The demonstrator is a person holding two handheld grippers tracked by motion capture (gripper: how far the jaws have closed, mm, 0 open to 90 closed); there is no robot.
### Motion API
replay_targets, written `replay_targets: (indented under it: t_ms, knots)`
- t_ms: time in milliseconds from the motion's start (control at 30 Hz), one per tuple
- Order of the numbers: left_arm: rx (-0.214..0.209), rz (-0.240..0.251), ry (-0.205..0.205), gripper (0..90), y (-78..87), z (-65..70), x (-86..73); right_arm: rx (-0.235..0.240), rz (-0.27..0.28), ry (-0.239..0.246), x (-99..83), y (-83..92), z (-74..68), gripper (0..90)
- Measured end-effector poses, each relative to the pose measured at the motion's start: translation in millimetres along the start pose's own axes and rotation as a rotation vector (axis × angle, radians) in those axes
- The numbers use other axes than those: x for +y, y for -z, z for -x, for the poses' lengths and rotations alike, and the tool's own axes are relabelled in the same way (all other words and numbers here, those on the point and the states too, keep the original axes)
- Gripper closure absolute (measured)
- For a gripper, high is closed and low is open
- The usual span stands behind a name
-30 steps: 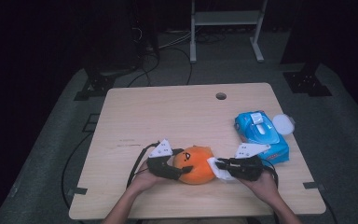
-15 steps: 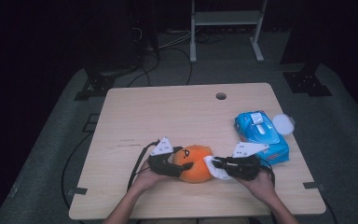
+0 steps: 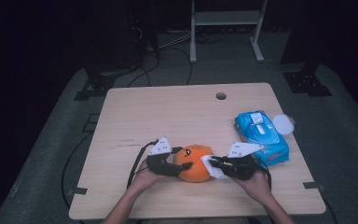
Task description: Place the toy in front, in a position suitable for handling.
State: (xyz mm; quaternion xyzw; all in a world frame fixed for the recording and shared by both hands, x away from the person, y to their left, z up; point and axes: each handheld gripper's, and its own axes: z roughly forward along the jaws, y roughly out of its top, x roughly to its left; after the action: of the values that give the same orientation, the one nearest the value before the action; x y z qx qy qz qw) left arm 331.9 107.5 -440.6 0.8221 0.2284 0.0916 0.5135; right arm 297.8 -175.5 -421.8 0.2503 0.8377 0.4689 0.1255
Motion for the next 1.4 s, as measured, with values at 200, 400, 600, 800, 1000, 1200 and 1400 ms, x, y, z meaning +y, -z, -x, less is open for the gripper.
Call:
replay_targets:
  t_ms: [200,400,600,800,1000,1200,1400]
  knots:
    - [0.001,0.015,0.035,28.0,-2.6,-4.1,-1.2,0.026,-0.002,0.113,12.0,-11.7,-25.1,81.3]
    - [-0.082,0.017,0.017,15.3,7.9,-8.1,-3.8,-0.019,-0.004,0.005,-5.2,6.0,5.9,81.3]
    - [-0.072,0.014,-0.026,29.2,-1.1,1.7,-0.3,-0.002,0.016,0.016,-1.2,1.6,-4.8,81.2]
    - [-0.051,-0.008,-0.045,15.4,4.1,0.2,3.4,0.048,0.028,0.013,3.4,-5.3,-8.4,81.2]
    - [-0.062,-0.019,-0.057,26.4,2.4,3.9,2.7,-0.033,0.009,-0.003,-3.7,5.0,4.3,81.3]
    - [-0.083,-0.023,-0.159,25.3,-3.3,16.7,7.4,-0.003,0.017,0.057,3.7,-1.3,-12.1,81.2]
    - [-0.106,-0.034,0.015,12.1,0.9,-1.7,1.4,-0.013,0.015,0.006,-1.7,4.4,0.7,81.3]
